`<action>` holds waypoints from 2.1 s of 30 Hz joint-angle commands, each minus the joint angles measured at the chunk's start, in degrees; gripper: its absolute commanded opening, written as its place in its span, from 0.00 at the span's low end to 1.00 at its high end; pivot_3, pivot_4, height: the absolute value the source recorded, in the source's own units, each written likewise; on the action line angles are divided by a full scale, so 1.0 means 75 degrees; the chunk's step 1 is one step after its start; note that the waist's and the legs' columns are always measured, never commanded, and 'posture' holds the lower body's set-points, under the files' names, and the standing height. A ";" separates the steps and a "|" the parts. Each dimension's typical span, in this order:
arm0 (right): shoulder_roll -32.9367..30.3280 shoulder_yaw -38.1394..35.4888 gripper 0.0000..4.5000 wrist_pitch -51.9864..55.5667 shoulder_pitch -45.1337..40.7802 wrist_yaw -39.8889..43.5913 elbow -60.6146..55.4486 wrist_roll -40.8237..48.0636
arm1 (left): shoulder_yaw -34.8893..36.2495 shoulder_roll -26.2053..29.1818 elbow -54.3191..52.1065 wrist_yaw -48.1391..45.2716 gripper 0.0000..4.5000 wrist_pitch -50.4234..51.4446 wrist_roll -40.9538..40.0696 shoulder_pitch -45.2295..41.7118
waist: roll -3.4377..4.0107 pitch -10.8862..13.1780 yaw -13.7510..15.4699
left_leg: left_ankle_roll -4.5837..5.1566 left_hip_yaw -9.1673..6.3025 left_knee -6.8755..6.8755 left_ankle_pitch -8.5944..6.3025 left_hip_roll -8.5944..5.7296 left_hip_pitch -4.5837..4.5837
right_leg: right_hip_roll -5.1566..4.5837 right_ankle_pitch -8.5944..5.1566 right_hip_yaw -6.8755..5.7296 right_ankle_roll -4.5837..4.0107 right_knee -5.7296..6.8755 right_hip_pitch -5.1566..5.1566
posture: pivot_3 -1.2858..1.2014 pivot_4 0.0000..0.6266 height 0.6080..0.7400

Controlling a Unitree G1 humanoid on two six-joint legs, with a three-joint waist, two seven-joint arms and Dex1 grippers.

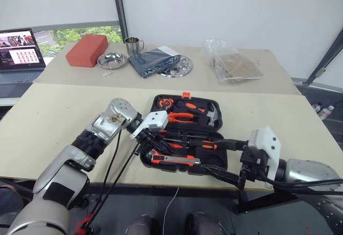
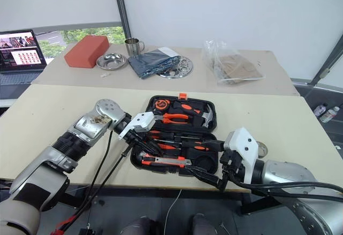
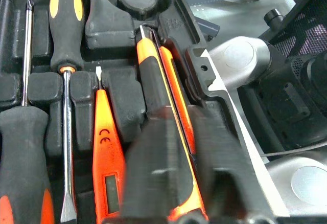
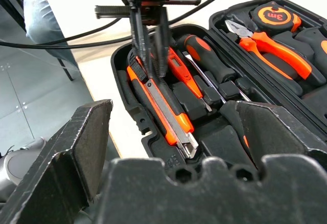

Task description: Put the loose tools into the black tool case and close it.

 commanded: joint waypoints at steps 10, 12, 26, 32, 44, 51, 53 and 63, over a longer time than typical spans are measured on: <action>0.0005 -0.0439 1.00 0.0121 -0.0034 -0.0320 -0.0047 0.0473 | -0.0074 -0.0390 0.0249 0.0206 0.01 -0.1063 0.1469 0.0531 | 0.0004 -0.0011 0.0018 | 0.0007 -0.0001 0.0009 -0.0004 -0.0001 0.0014 | -0.0006 0.0005 0.0002 0.0001 -0.0001 0.0018 | 0.52 0.24 0.97; -0.0016 -0.0510 1.00 0.0133 -0.0011 -0.0375 -0.0025 0.0525 | -0.0054 -0.0473 0.0359 0.0241 0.01 -0.1144 0.1585 0.0586 | 0.0002 -0.0020 0.0028 | 0.0010 -0.0005 0.0009 -0.0005 0.0000 0.0022 | -0.0009 0.0004 0.0002 0.0002 -0.0001 0.0028 | 0.52 0.24 0.97; -0.0232 -0.3651 1.00 -0.0035 0.3296 0.0678 0.0819 -0.0411 | 0.2430 -0.0326 -0.1000 0.0261 0.43 0.0788 -0.0561 0.0518 | 0.0001 -0.0037 0.0063 | 0.0043 -0.0012 0.0043 -0.0025 0.0001 -0.0016 | -0.0007 0.0006 0.0009 0.0022 0.0001 0.0015 | 0.52 0.24 0.97; 0.0028 -0.4504 1.00 -0.0528 0.4190 0.1166 0.1713 -0.1167 | 0.2965 0.0002 -0.1532 0.0213 0.89 0.1031 -0.0936 0.0832 | 0.0004 -0.0038 -0.0012 | 0.0041 -0.0011 0.0036 -0.0025 -0.0001 0.0017 | -0.0007 -0.0031 0.0022 0.0087 0.0001 0.0041 | 0.52 0.24 0.97; -0.0288 -0.1813 1.00 -0.0816 0.1431 0.0546 0.3591 -0.2750 | 0.2625 0.0110 -0.2017 0.0350 1.00 0.1447 -0.0755 0.0892 | 0.0008 -0.0039 -0.0046 | 0.0040 -0.0010 0.0025 -0.0026 -0.0003 0.0040 | -0.0007 -0.0031 0.0033 0.0085 0.0000 0.0058 | 0.52 0.24 0.97; -0.0078 -0.0559 0.88 -0.1028 0.0353 0.0521 0.4629 -0.3454 | 0.2664 0.0101 -0.2231 0.0533 1.00 0.1491 -0.0752 0.0946 | 0.0008 -0.0039 0.0005 | 0.0041 -0.0009 0.0028 -0.0025 -0.0011 0.0016 | -0.0007 -0.0029 0.0034 0.0080 -0.0002 0.0041 | 0.52 0.24 0.97; 0.0014 -0.0373 0.76 -0.1206 0.0118 0.0533 0.4926 -0.3600 | 0.2660 0.0123 -0.2221 0.0559 1.00 0.1436 -0.0713 0.0982 | 0.0008 -0.0039 -0.0009 | 0.0041 -0.0008 0.0027 -0.0025 -0.0014 0.0013 | -0.0007 -0.0030 0.0034 0.0081 -0.0001 0.0038 | 0.52 0.24 0.97; -0.0081 -0.0835 0.02 -0.1380 -0.0051 0.1483 0.4085 -0.2685 | 0.2617 0.0196 -0.2323 0.0580 1.00 0.1193 -0.0587 0.1195 | 0.0014 -0.0037 -0.0024 | 0.0040 -0.0002 0.0027 -0.0025 -0.0013 0.0020 | -0.0007 -0.0040 0.0034 0.0099 0.0005 0.0039 | 0.52 0.24 0.97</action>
